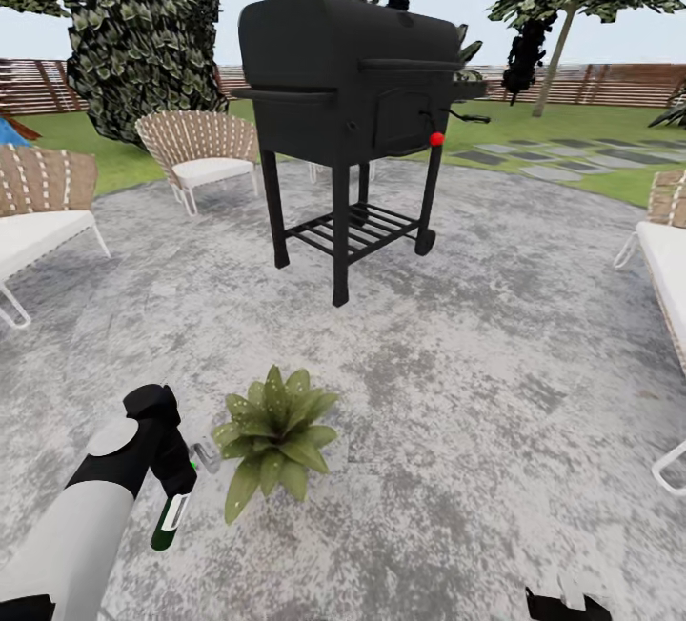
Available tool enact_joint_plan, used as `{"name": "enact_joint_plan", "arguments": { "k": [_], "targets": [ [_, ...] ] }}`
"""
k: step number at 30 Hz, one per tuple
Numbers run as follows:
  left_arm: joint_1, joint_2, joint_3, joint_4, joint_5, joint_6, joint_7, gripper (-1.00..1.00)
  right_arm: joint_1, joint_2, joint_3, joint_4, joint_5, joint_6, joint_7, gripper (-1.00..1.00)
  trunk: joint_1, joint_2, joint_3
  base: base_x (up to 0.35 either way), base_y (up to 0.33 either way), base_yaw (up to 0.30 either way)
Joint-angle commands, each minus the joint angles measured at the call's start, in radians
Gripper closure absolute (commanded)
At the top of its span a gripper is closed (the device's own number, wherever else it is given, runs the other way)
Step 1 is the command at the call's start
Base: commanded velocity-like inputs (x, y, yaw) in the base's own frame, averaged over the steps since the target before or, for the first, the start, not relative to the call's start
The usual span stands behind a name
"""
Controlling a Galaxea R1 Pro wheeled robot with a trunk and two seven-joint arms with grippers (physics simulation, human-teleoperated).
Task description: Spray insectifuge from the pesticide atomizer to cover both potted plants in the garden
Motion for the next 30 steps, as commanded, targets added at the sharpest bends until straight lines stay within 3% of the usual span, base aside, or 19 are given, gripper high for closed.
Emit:
{"name": "enact_joint_plan", "arguments": {
  "k": [1,16,21,30],
  "targets": [
    [-0.001,0.000,0.002,-0.001,-0.008,0.011,-0.009,1.00,-0.001,0.000,-0.009,0.001,0.005,-0.004,0.005,-1.00,0.000,0.000,-0.001,-0.032,-0.260,0.268],
    [0.001,0.002,0.000,0.002,-0.008,0.011,-0.009,1.00,-0.001,-0.001,-0.009,0.000,0.005,-0.005,0.005,-1.00,0.000,0.000,-0.001,0.081,-0.216,0.278],
    [0.085,0.002,-0.003,0.004,-0.008,0.009,-0.009,1.00,-0.001,-0.001,-0.009,0.000,0.005,-0.005,0.005,-1.00,0.000,0.000,-0.001,0.009,-0.010,0.279],
    [0.097,-0.020,-0.001,-0.005,-0.007,0.010,-0.009,1.00,-0.001,-0.003,-0.009,0.000,0.006,-0.004,0.006,-1.00,0.000,0.000,-0.001,0.000,0.000,0.171]
  ]
}}
